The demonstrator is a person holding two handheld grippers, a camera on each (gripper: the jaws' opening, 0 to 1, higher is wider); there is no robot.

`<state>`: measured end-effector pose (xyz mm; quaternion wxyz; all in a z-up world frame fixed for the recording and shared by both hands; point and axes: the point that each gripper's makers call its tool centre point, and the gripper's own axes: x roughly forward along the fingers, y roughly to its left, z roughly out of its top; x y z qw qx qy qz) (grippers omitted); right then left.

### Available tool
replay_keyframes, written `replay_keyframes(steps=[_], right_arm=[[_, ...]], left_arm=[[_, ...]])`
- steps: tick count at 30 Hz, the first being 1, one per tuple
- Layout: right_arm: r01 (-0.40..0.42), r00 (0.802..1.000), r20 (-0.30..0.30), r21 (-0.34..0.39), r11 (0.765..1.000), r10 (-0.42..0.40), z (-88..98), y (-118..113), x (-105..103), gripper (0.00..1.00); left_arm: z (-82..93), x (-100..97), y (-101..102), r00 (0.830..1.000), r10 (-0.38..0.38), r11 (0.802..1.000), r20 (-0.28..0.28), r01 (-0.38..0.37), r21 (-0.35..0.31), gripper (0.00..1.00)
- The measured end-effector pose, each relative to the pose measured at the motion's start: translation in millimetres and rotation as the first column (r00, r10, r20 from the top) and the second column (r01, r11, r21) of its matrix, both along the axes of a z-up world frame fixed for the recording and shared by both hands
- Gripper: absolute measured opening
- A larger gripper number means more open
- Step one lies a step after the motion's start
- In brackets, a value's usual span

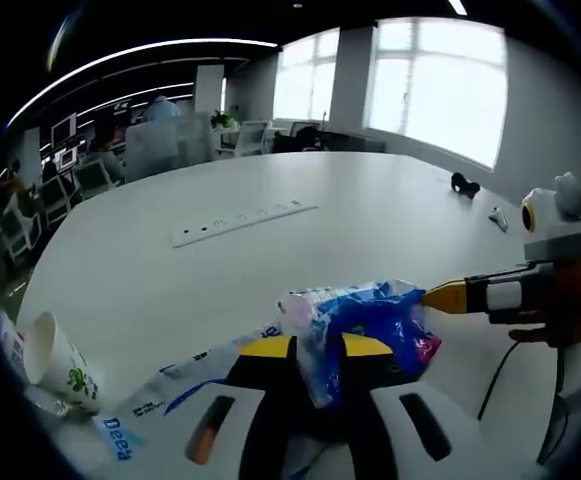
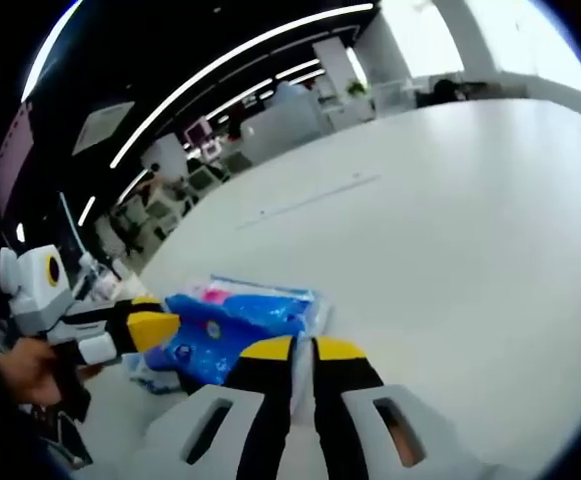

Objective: Arrange the tabletop items into an orderly group along one side of the table until the central work area is clear of visible clutter.

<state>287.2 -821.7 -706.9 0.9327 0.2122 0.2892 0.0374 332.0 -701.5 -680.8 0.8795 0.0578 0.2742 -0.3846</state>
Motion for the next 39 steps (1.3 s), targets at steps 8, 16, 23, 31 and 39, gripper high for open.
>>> replay_keyframes(steps=[8,16,23,31,39], right_arm=[[0.019,1.000,0.011,0.016,1.000,-0.020,6.5,-2.1,-5.2,0.00],[0.018,1.000,0.025,0.018,1.000,-0.019,12.4,-0.2,-7.6,0.00],[0.019,0.999,0.034,0.032,0.999,-0.020,14.7,2.6,-12.1,0.00],[0.015,0.999,0.043,0.042,0.999,-0.016,16.8,6.0,-15.0,0.00],[0.007,0.998,0.056,0.041,0.999,-0.009,24.7,8.0,-17.7,0.00]], left_arm=[[4.0,-3.0,-1.6,1.000,0.007,1.000,-0.003,-0.007,-0.021,0.09],[4.1,-6.3,-3.3,1.000,0.009,1.000,-0.005,-0.009,-0.025,0.08],[5.9,-6.6,-0.7,1.000,0.013,1.000,0.007,-0.012,-0.021,0.04],[6.0,-8.9,0.9,1.000,0.011,1.000,0.018,-0.011,-0.007,0.02],[11.7,-10.0,2.4,0.999,0.013,1.000,0.032,-0.013,-0.002,0.02]])
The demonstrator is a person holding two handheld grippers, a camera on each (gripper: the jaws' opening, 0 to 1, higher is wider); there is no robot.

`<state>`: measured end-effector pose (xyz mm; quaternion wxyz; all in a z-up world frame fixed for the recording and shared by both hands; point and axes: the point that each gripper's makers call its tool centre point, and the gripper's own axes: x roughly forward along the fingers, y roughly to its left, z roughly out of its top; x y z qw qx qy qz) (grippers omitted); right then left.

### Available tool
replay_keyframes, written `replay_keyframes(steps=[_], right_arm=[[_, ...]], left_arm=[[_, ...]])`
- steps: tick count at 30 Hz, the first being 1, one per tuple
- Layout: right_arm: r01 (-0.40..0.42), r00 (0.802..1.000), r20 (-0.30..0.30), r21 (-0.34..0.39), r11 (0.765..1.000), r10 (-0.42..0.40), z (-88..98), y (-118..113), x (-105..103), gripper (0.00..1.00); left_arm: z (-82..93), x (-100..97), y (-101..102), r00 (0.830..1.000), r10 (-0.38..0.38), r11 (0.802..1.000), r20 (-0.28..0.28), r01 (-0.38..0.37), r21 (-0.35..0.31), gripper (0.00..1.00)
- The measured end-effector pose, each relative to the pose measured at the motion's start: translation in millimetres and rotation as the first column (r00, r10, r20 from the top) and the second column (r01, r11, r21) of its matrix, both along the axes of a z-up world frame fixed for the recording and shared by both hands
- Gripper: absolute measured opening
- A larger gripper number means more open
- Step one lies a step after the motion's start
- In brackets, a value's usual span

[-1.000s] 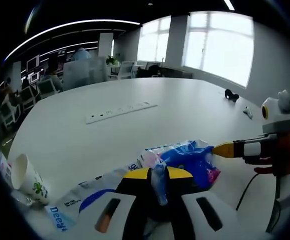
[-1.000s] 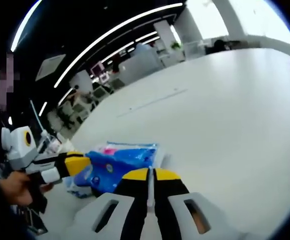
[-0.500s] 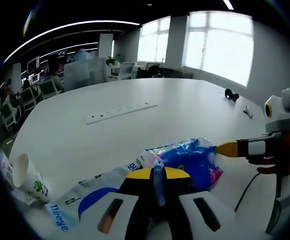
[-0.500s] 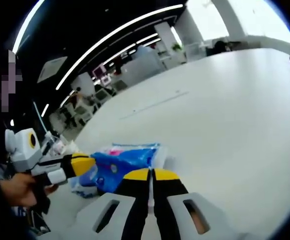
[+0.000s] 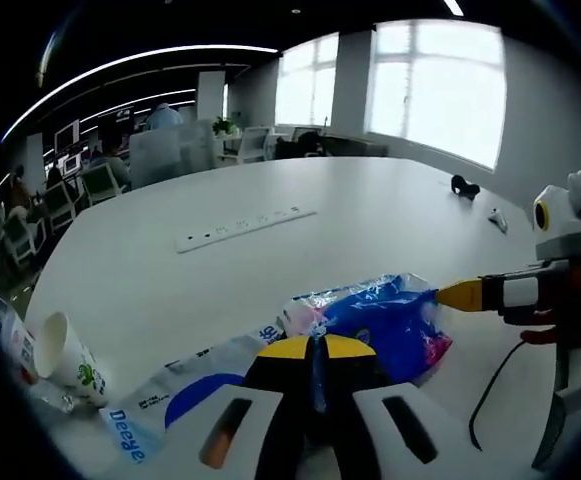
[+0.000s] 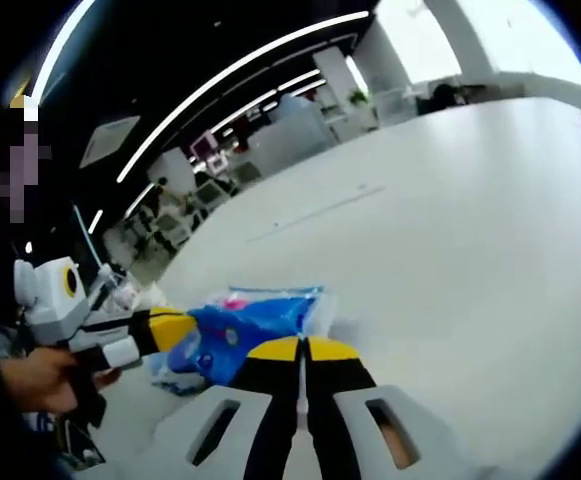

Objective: Arrange the tabletop items into an orderly group along one side of the table until the central work area is clear of visible clutter.

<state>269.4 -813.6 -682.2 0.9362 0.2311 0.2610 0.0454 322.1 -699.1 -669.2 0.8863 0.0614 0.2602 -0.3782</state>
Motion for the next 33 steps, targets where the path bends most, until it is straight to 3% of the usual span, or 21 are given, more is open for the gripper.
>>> replay_keyframes(steps=[2,13,24,26,33], right_arm=[[-0.002,1.000,0.011,-0.036,0.999,0.002,4.3,-2.5,-1.6,0.00],[0.038,0.999,0.008,-0.060,0.997,-0.038,8.5,-22.1,-28.3,0.00],[0.131,0.991,-0.008,-0.048,0.990,-0.132,4.5,-56.7,-71.2,0.00],[0.186,0.983,0.000,-0.007,0.983,-0.186,6.8,-64.0,-77.0,0.00],[0.203,0.979,-0.021,-0.030,0.979,-0.204,-0.7,-78.6,-96.5,0.00]], left_arm=[[2.5,-1.2,-1.2,1.000,0.001,1.000,-0.003,-0.001,-0.009,0.02],[6.0,-21.5,-25.5,0.999,-0.046,0.999,-0.001,0.046,-0.018,0.01],[1.3,-57.9,-64.5,0.990,-0.138,0.990,-0.011,0.138,-0.018,0.01],[1.5,-62.8,-70.9,0.989,-0.148,0.989,-0.013,0.148,-0.023,0.01],[-6.2,-77.9,-91.0,0.984,-0.177,0.984,-0.031,0.176,-0.014,0.01]])
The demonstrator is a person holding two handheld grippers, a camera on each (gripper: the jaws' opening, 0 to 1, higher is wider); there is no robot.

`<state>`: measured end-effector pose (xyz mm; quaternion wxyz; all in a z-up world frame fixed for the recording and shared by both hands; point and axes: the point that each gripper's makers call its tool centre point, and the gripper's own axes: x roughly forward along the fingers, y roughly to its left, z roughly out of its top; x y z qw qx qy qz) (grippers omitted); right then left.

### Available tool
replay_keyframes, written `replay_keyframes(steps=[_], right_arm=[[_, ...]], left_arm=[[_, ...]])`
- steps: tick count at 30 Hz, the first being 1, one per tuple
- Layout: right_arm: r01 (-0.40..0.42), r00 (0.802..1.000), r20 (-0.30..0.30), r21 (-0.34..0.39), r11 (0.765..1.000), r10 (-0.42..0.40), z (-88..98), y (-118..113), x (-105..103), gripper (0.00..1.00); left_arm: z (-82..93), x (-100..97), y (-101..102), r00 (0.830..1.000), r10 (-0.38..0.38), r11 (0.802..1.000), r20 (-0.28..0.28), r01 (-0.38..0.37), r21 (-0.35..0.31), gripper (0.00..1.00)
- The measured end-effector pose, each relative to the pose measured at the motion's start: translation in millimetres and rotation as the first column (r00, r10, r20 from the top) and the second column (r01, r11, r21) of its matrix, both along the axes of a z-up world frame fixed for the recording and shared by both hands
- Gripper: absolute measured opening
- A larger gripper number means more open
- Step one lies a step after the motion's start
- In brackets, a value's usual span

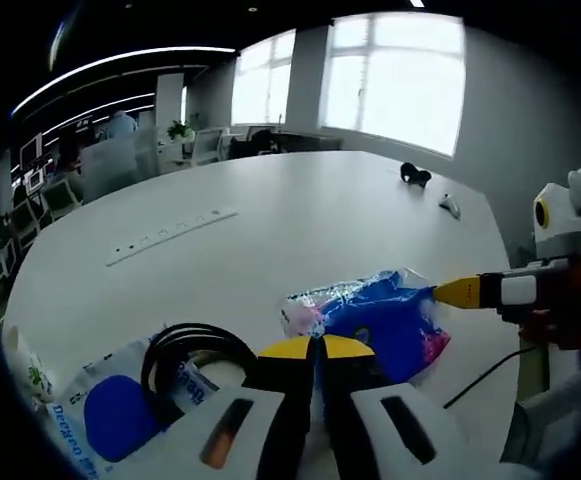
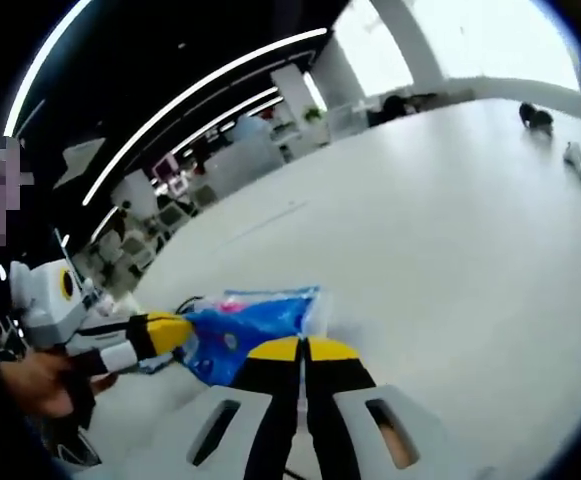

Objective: Arrange the tabletop items into an orderly group along one side of the table until the central work area is clear of visible clutter.

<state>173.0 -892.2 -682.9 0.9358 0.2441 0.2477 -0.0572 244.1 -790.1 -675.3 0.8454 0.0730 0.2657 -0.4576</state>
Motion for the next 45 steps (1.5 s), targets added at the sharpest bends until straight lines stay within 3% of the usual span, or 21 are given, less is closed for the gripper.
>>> replay_keyframes(steps=[3,22,39,45], right_arm=[[0.008,1.000,-0.013,0.002,1.000,-0.008,-5.0,-3.5,-7.1,0.00],[0.037,0.997,-0.064,-0.003,0.999,-0.038,-25.1,-19.1,-18.5,0.00],[0.073,0.995,-0.073,0.010,0.997,-0.072,-30.8,-25.3,-18.6,0.00],[0.084,0.993,-0.083,0.009,0.996,-0.083,-31.5,-27.9,-19.0,0.00]], left_arm=[[-4.3,-5.6,-4.7,1.000,-0.012,0.999,0.017,0.011,0.030,0.01],[-33.7,-21.2,-13.9,0.999,-0.038,0.997,-0.032,0.040,0.069,0.02],[-36.4,-24.7,-19.5,0.998,-0.019,0.999,-0.058,0.022,0.048,0.02],[-43.5,-25.6,-14.4,0.997,-0.018,0.996,-0.075,0.024,0.081,0.10]])
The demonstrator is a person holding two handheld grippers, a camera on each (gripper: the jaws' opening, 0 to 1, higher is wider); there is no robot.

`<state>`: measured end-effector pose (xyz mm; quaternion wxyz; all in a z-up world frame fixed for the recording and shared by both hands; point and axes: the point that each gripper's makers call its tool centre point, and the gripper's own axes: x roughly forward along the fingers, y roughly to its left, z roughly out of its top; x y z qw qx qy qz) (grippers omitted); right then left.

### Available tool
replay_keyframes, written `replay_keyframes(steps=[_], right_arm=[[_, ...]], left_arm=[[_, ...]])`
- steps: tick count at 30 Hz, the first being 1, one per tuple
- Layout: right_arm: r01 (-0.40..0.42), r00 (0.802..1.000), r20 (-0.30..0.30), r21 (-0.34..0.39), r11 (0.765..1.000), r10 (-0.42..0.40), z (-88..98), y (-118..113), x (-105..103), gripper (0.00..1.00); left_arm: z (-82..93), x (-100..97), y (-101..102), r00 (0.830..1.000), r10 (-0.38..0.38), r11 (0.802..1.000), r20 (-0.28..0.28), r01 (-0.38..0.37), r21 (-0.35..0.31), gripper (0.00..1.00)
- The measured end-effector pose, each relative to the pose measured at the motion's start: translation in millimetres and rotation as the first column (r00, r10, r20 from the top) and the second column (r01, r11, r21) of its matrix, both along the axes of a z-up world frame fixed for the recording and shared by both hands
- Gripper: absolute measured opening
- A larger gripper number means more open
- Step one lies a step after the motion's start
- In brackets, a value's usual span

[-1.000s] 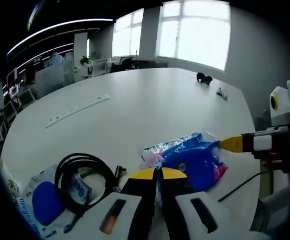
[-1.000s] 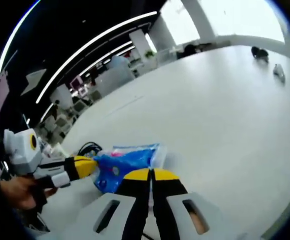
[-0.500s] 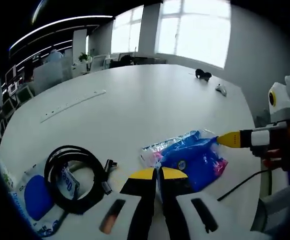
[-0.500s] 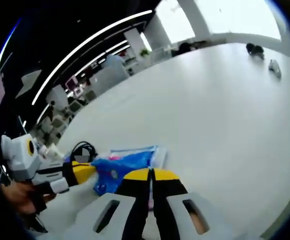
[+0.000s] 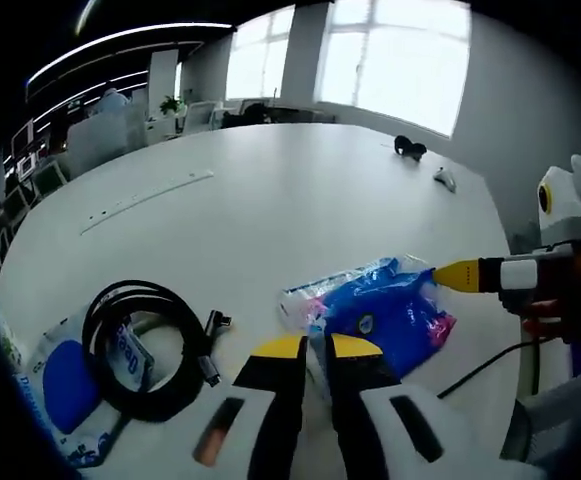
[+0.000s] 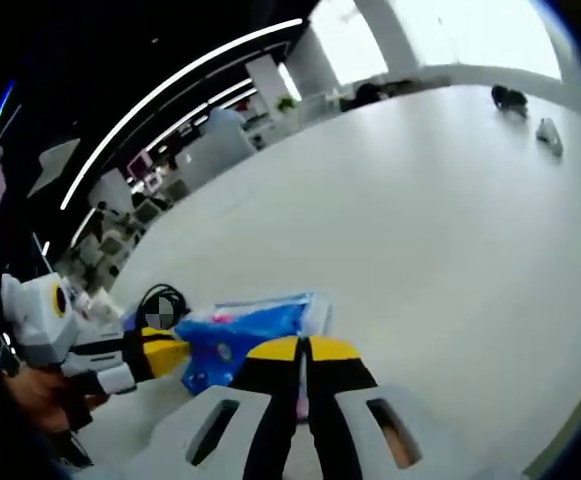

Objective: Arrange the tabletop items into an orderly group along one side of the table until the central work area is clear of visible clutter.

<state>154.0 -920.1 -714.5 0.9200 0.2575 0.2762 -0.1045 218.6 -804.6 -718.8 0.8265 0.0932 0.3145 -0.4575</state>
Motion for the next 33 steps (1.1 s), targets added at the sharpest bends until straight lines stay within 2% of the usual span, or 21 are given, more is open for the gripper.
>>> replay_keyframes(steps=[8,18,25,28,33], right_arm=[[-0.009,1.000,-0.005,-0.007,1.000,0.009,0.1,-0.6,0.1,0.03],[0.006,1.000,0.003,-0.025,1.000,-0.005,5.2,-6.4,-1.7,0.11],[0.016,0.999,0.029,-0.030,0.999,-0.015,15.7,-8.6,1.9,0.16],[0.016,0.998,0.055,-0.028,0.999,-0.015,22.2,-6.9,8.1,0.19],[-0.001,0.998,0.058,-0.044,0.999,0.004,27.4,-3.7,14.1,0.20]], left_arm=[[-2.0,-0.6,5.9,1.000,0.008,1.000,-0.015,-0.008,0.004,0.13],[8.2,5.4,12.3,1.000,0.022,1.000,-0.013,-0.022,-0.021,0.17],[12.6,7.2,19.2,0.999,0.030,0.999,-0.012,-0.031,-0.036,0.19],[16.7,8.5,20.5,0.997,0.058,0.995,-0.050,-0.062,-0.081,0.22],[19.8,11.6,26.5,0.997,0.064,0.994,-0.041,-0.067,-0.085,0.23]])
